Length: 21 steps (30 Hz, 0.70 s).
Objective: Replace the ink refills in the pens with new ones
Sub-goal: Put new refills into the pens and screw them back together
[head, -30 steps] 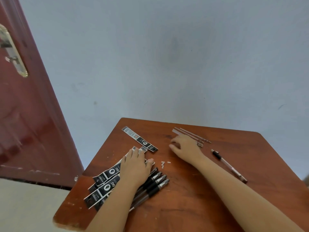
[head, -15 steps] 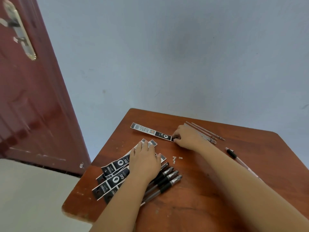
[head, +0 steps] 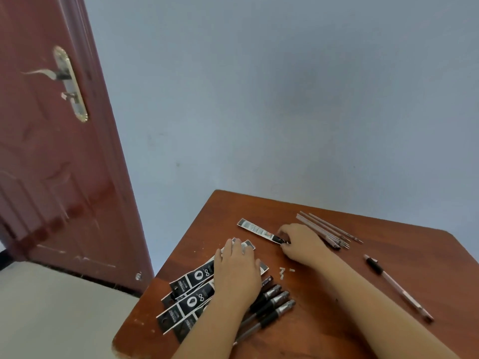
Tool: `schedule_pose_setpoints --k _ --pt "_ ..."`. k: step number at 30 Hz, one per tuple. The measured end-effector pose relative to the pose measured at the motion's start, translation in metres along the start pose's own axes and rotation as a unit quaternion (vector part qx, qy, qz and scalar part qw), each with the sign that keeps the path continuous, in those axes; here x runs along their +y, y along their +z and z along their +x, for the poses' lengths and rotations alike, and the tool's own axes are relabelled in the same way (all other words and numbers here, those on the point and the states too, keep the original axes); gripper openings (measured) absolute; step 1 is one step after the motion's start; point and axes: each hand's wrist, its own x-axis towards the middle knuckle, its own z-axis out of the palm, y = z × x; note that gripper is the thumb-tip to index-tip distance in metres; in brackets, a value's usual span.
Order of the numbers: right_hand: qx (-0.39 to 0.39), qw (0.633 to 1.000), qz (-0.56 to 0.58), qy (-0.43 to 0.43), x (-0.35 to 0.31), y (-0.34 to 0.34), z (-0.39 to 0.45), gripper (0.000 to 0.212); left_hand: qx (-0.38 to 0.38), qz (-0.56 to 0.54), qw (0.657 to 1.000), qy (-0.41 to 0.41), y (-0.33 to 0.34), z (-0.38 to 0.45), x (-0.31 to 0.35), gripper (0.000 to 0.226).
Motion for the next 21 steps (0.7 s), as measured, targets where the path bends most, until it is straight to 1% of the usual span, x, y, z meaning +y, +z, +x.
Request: schedule_pose_setpoints --k 4,9,10,12,14,17,18,21 --pt "0.035 0.999 0.023 0.006 0.006 -0.003 -0.014 0.029 0.022 -0.005 1.0 0.006 -0.007 -0.002 0.003 0.041" --pt "0.153 0.984 0.087 -0.002 0.021 -0.015 -0.048 0.023 0.078 -0.022 0.996 0.024 -0.023 -0.002 0.009 0.045" --pt "0.175 0.979 0.102 -0.01 0.023 -0.018 -0.056 0.022 0.093 -0.037 0.994 0.033 -0.027 -0.002 0.012 0.045" --pt "0.218 0.967 0.125 -0.039 0.027 -0.023 -0.074 0.019 0.124 -0.108 0.986 0.038 -0.036 -0.005 0.021 0.04" --pt "0.242 0.958 0.14 -0.071 0.029 -0.027 -0.091 0.017 0.151 -0.191 0.969 0.041 -0.043 -0.008 0.033 0.03" --pt "0.244 0.953 0.148 -0.1 0.031 -0.03 -0.111 0.02 0.157 -0.313 0.936 0.045 -0.042 -0.01 0.052 0.009" --pt "0.246 0.951 0.15 -0.108 0.033 -0.029 -0.114 0.02 0.153 -0.367 0.917 0.035 -0.04 -0.01 0.058 0.008" --pt "0.249 0.946 0.17 -0.122 0.039 -0.027 -0.122 0.019 0.137 -0.509 0.85 -0.008 -0.038 -0.012 0.077 0.019"
